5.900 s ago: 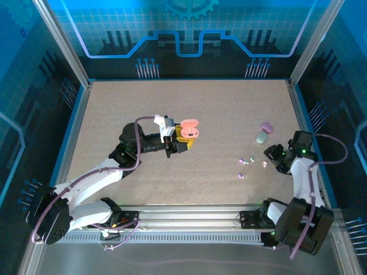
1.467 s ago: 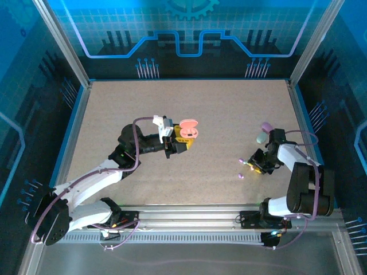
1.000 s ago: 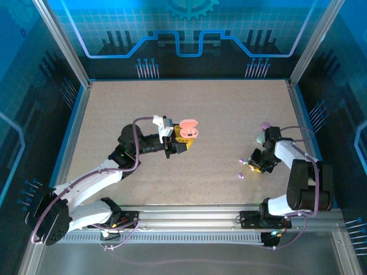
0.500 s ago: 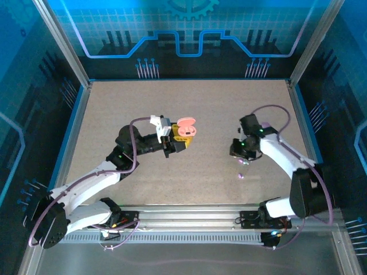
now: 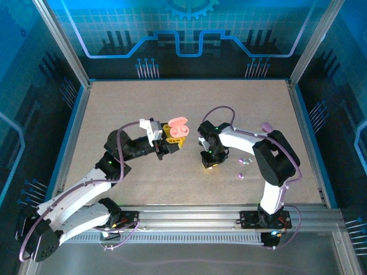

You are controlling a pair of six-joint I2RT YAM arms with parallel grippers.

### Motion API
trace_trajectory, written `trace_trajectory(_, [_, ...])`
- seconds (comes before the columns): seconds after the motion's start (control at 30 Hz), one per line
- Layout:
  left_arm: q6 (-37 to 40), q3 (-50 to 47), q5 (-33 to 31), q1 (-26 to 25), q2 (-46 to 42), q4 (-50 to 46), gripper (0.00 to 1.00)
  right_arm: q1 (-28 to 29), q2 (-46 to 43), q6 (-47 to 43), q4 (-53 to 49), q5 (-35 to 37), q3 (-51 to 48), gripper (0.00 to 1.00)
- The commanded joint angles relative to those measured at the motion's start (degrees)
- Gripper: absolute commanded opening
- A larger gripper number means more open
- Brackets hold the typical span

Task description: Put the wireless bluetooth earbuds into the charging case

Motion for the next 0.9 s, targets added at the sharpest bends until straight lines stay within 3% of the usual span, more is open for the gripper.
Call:
trace_trajectory(0.0, [1.68,-0.22,-1.02,-0.26,-0.58,-1.05,0.26,1.19,0.70,-2.14,-3.67,3.94,2.05,0.35])
trace_trajectory(0.2, [1.53,0.22,-0.77,-0.31,0.04,-0.99,0.26,1.47,-3.44,1.01,-5.06,11.24,2.25,0.45])
trace_trajectory(0.5, [1.29,0.33,-0.59,-0.26,0.64,-0.72,0.26,1.34,-5.62,7.72,-7.28,12.99,-0.91,0.46])
trace_trajectory(0.7, [1.24,0.43,-0.78,-0.26,0.67,-1.05,0.26,0.51,-11.40,15.85,-1.02,6.46,-4.52,0.44])
trace_trajectory(0.87, [1.20,0.58,-0.91,-0.28,0.75,-0.73,0.26,1.26,-13.57,18.97,6.31,-3.01,-6.58,0.42])
